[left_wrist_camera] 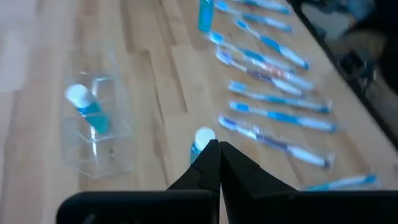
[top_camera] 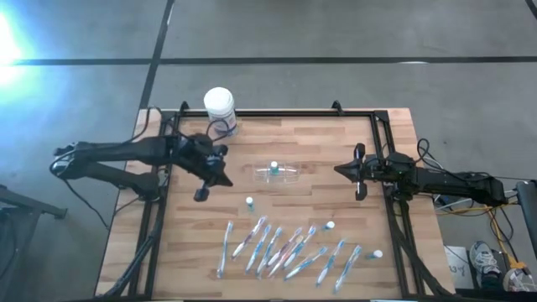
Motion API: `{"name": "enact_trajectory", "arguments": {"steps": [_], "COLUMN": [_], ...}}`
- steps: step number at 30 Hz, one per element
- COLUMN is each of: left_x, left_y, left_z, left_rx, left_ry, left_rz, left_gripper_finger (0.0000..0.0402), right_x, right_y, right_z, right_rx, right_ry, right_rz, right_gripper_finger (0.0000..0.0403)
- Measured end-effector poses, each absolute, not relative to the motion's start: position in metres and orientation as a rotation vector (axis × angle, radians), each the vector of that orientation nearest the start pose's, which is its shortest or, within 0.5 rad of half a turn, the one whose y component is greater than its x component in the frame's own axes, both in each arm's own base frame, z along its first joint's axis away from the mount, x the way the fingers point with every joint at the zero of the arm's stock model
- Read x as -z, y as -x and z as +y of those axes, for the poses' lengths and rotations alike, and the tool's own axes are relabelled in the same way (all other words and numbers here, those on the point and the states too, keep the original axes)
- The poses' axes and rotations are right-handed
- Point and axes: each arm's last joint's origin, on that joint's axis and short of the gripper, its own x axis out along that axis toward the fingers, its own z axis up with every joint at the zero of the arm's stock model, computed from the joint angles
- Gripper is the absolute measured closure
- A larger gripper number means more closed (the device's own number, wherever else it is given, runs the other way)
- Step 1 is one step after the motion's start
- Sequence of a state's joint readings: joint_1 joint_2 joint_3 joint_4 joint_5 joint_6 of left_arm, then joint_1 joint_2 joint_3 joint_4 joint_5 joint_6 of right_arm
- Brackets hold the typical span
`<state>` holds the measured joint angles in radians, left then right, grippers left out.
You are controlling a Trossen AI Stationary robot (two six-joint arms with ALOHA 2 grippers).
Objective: Pick & Place toothbrushing station
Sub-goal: Put the blue mouthwash into the transparent bin organizer
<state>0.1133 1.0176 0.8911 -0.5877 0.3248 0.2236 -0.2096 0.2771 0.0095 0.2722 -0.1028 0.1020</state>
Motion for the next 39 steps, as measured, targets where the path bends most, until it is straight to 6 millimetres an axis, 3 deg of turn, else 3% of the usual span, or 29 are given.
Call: {"name": "enact_trajectory", "arguments": {"steps": [6,15,19,29,35,39], "left_x": [-0.275,-0.278,-0.271,-0.215,-0.201,-0.193], "left_y": [-0.207,-0.2,-0.188,-0.159,-0.152,-0.151], "left_z": [0.012,0.01,0.011,0.015,0.015,0.016], "left_rx": [0.403,0.407,0.318,0.033,-0.014,-0.056], "left_ry": [-0.127,-0.155,-0.063,0.07,0.075,0.089], "left_rz": [0.609,0.327,0.227,0.077,0.066,0.076], "left_gripper_finger": [0.0392,0.0394,0.0398,0.0399,0.0394,0.0394], "right_x": [-0.169,-0.169,-0.169,-0.17,-0.188,-0.211], "right_y": [-0.113,-0.113,-0.113,-0.113,-0.112,-0.113], "right_z": [-0.021,-0.021,-0.021,-0.021,-0.017,-0.015], "right_rx": [0.107,0.107,0.107,0.102,-0.015,-0.067], "right_ry": [-0.101,-0.104,-0.105,-0.102,-0.101,-0.092], "right_rz": [-0.009,-0.005,-0.004,-0.021,-0.172,-0.164], "right_gripper_finger": [0.039,0.039,0.039,0.039,0.039,0.039]}}
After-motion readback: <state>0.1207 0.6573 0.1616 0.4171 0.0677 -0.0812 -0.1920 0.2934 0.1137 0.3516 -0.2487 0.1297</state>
